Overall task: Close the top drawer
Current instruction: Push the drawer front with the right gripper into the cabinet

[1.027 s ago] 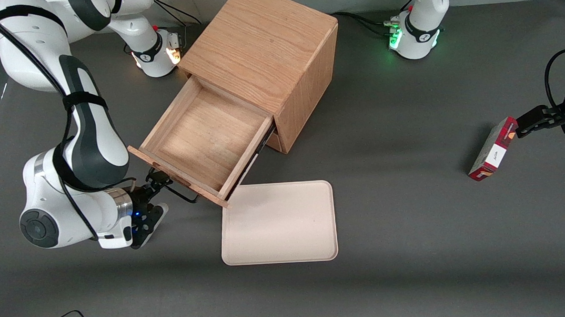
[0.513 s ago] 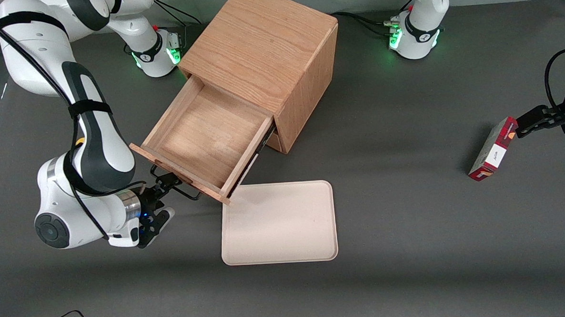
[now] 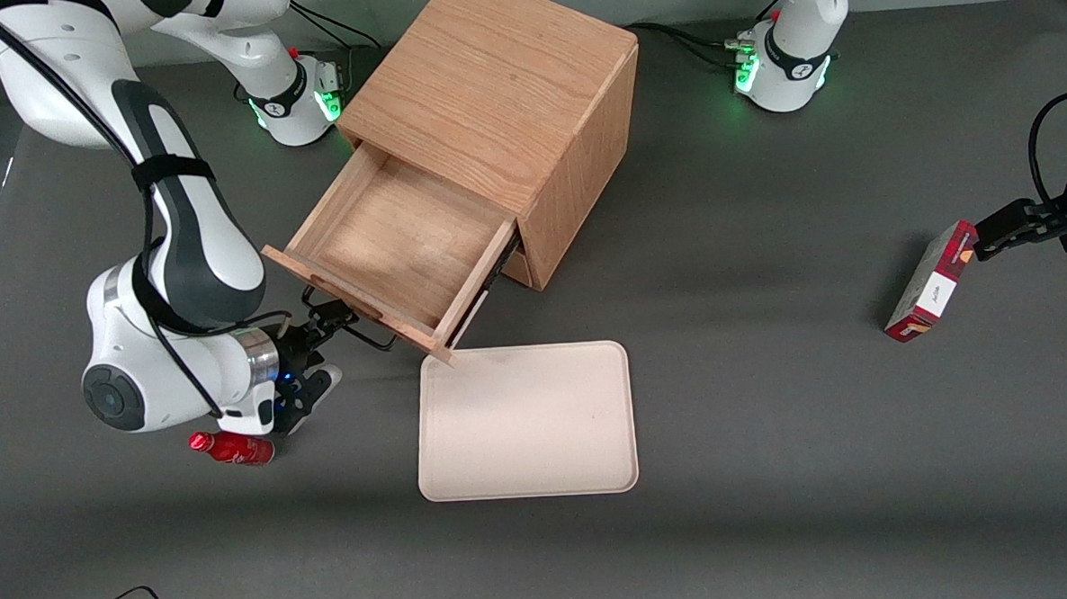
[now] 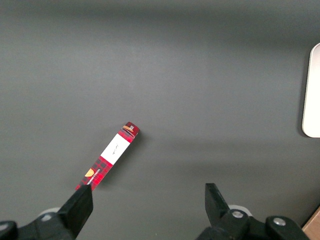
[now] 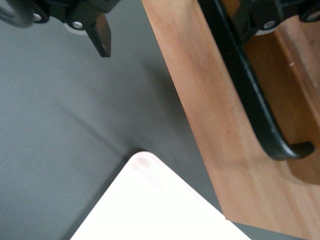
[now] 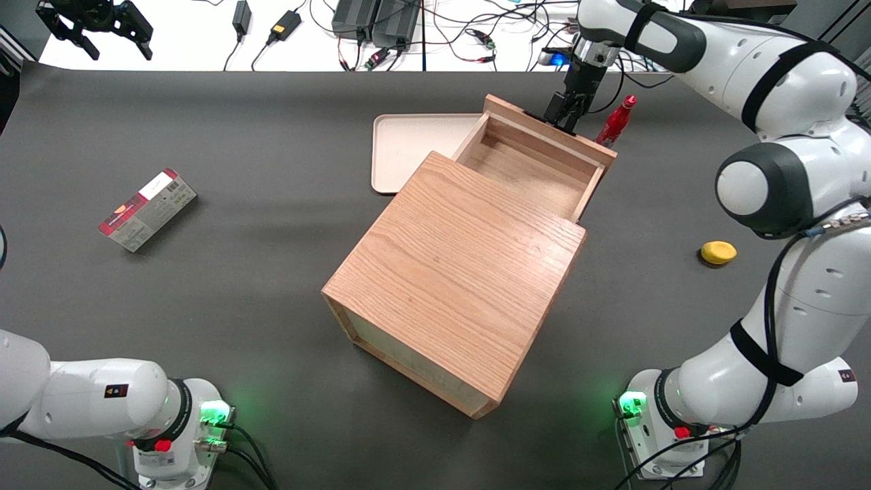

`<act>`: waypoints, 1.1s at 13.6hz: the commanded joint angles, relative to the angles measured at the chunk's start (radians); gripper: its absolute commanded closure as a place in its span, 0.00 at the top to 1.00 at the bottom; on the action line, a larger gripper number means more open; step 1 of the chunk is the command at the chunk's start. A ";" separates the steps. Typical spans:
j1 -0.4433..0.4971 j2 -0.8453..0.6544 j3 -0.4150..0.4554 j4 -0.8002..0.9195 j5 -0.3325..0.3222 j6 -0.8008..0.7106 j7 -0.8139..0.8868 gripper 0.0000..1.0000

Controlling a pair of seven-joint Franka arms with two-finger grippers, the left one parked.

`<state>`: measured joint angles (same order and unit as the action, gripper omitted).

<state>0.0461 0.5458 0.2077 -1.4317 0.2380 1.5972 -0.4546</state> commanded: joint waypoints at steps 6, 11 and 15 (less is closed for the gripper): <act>-0.008 -0.201 0.025 -0.277 0.107 0.069 0.048 1.00; -0.018 -0.314 0.045 -0.426 0.171 0.107 0.048 1.00; -0.018 -0.378 0.068 -0.509 0.210 0.136 0.048 1.00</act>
<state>0.0404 0.2374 0.2502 -1.8569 0.4022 1.7069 -0.4234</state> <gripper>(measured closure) 0.000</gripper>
